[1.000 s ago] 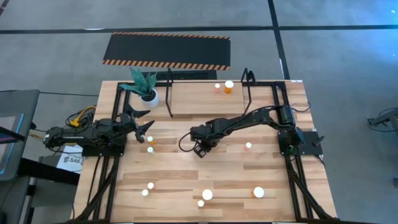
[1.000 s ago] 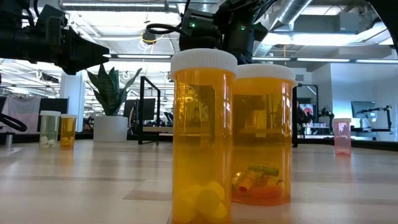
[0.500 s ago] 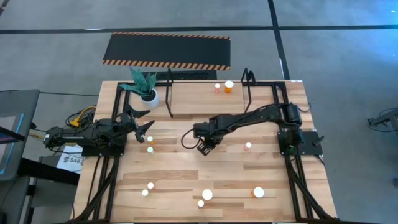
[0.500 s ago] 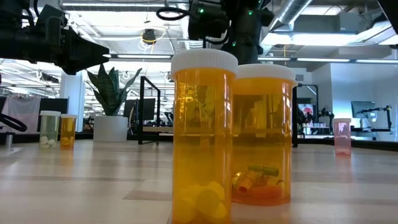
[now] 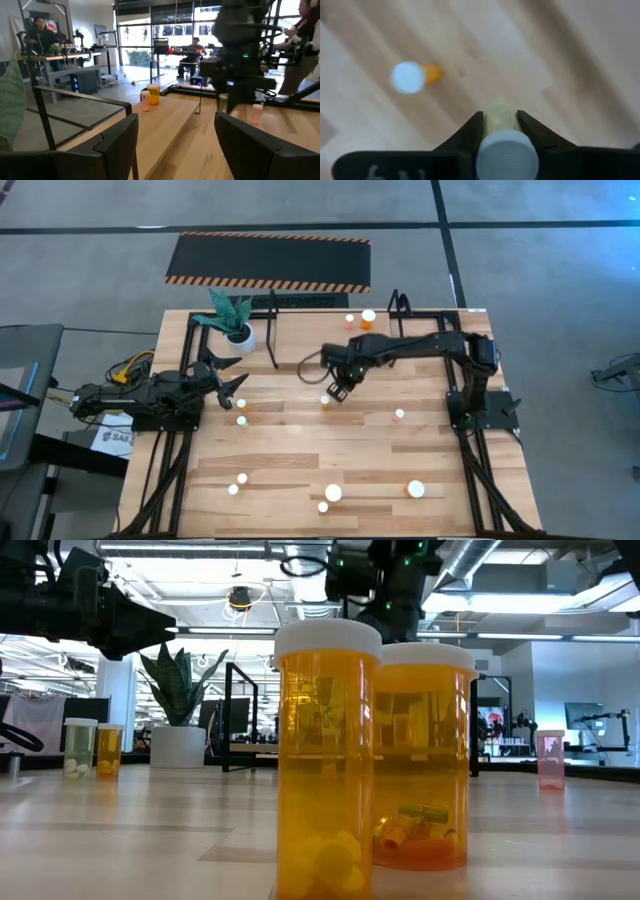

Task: Pick and place medicine bottles onto shelf by color
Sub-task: Put the top right small yellow pill bottle on the shelf

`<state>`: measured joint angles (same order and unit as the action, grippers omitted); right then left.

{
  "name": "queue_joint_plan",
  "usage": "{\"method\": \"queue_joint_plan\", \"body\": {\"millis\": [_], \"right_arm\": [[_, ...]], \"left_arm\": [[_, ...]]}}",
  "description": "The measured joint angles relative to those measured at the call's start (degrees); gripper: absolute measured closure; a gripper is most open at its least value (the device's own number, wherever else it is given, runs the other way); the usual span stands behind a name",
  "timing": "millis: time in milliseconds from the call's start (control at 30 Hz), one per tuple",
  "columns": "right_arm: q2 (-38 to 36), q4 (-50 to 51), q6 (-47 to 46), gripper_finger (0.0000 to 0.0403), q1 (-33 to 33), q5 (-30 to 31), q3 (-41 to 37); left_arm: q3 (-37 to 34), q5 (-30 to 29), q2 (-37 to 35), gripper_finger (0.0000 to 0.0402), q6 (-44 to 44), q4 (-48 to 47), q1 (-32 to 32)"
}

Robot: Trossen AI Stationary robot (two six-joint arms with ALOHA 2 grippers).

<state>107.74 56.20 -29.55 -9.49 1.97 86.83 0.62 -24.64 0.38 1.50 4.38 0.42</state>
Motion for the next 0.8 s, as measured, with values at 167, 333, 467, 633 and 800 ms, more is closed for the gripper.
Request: {"method": "queue_joint_plan", "body": {"millis": [167, 333, 467, 633, 800], "right_arm": [[0.35, 0.15, 8.97, 0.0293, -5.49, 1.27, -0.02], [0.31, -3.08, 17.29, 0.0290, -9.71, 1.24, -0.02], [0.31, -5.03, 25.77, 0.0294, -10.66, 1.23, -0.02], [0.31, -7.10, 39.54, 0.0294, -10.32, 1.13, -0.02], [0.31, -9.20, 51.43, 0.0294, -11.34, 1.14, -0.02]], "left_arm": [[0.00, 0.00, 0.00, 0.0152, 0.00, 0.00, -0.01], [-0.02, 0.02, 0.00, 0.0152, 0.00, 0.00, 0.00], [-0.02, 0.02, 0.00, 0.0152, 0.02, 0.00, -0.01], [-0.01, 0.02, 0.00, 0.0152, 0.00, 0.00, 0.00], [-0.02, 0.02, 0.00, 0.0152, 0.02, 0.00, 0.00]]}}
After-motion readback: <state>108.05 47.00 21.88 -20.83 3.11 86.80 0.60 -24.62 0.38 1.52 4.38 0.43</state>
